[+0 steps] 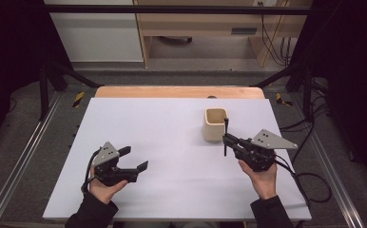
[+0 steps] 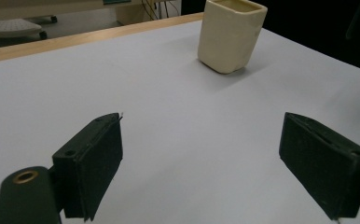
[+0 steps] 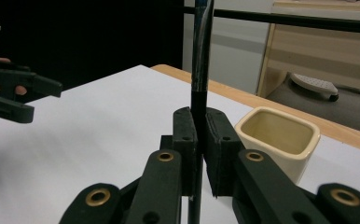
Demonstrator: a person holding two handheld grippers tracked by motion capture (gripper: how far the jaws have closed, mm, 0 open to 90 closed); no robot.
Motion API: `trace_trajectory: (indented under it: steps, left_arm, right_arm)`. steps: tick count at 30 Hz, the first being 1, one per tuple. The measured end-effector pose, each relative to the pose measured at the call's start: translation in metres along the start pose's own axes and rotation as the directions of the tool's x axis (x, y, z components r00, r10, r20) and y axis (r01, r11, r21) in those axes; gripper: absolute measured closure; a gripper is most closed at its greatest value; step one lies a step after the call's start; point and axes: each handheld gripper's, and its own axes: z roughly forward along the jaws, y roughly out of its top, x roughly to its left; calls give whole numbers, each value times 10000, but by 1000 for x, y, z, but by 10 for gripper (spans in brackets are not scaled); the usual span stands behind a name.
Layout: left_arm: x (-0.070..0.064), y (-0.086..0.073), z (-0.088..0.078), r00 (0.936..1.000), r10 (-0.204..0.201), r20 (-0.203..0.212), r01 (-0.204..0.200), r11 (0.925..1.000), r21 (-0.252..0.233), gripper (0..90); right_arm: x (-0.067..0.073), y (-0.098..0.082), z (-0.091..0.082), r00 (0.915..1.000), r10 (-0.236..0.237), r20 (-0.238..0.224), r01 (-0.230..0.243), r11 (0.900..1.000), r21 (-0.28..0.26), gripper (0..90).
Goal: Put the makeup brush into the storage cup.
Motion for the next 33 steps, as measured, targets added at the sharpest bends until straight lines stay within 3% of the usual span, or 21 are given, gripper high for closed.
trace_trajectory:
  steps: [7, 16, 33]
  left_arm:
    - [11, -11, -13, 9992, -215, -351, 214, 9998, -22, 128]
    - [16, -17, -18, 9979, -324, -565, 319, 9994, -97, 123]
    - [27, -27, -22, 9957, -458, -808, 456, 9989, -48, 106]
  right_arm:
    - [-5, 15, 10, 9997, 87, 214, -86, 10000, -22, 836]
    - [-13, 27, 19, 9980, 370, 506, -364, 9993, -122, 836]
    - [-38, 38, 42, 9851, 1033, 1376, -1008, 9946, -249, 835]
